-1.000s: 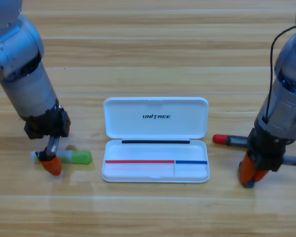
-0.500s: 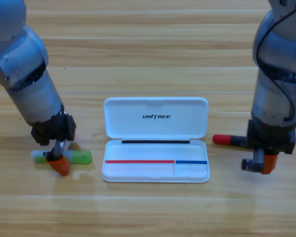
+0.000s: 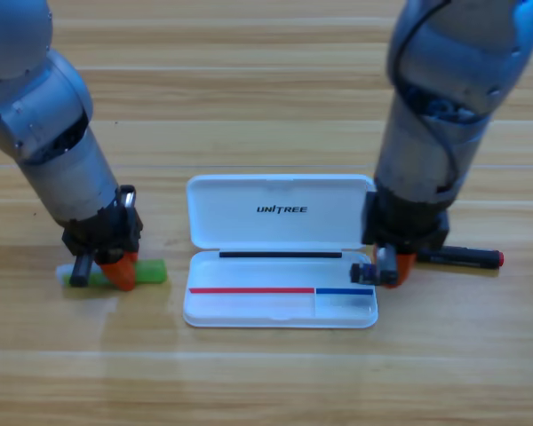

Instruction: Clean up eraser and pencils

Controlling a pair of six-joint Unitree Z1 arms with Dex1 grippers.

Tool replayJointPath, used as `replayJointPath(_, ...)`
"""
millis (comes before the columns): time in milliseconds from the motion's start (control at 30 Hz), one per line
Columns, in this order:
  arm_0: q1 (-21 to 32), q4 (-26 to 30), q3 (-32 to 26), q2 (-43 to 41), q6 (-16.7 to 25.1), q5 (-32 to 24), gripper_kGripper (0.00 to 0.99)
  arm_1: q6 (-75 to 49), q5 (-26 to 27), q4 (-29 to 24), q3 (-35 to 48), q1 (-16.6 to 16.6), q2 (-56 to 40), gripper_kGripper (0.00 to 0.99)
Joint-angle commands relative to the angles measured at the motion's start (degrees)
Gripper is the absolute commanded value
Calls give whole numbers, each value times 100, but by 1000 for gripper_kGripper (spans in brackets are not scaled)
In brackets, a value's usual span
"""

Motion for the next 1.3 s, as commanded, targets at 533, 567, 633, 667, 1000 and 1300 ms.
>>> replayJointPath(533, -120, 2665, -1624, -1198, -69, 138, 0, -115, 78, 66, -564, 272, 1088, 0)
replayJointPath(567, -156, 2753, -1721, -1215, -95, 120, 0, -115, 69, 66, -573, 272, 1097, 0)
replayJointPath(633, -244, 2902, -1896, -1215, -157, 111, 0, -115, 51, 66, -590, 272, 1115, 0)
replayJointPath(667, -270, 2946, -1949, -1215, -175, 111, 0, -115, 34, 66, -590, 272, 1124, 0)
replayJointPath(1000, -411, 2999, -2011, -1171, -298, 103, 0, -133, -107, 66, -529, 202, 1088, 32)
replayJointPath(1300, -507, 2999, -2063, -1057, -342, 85, 0, -168, -98, 66, -414, 184, 1001, 827)
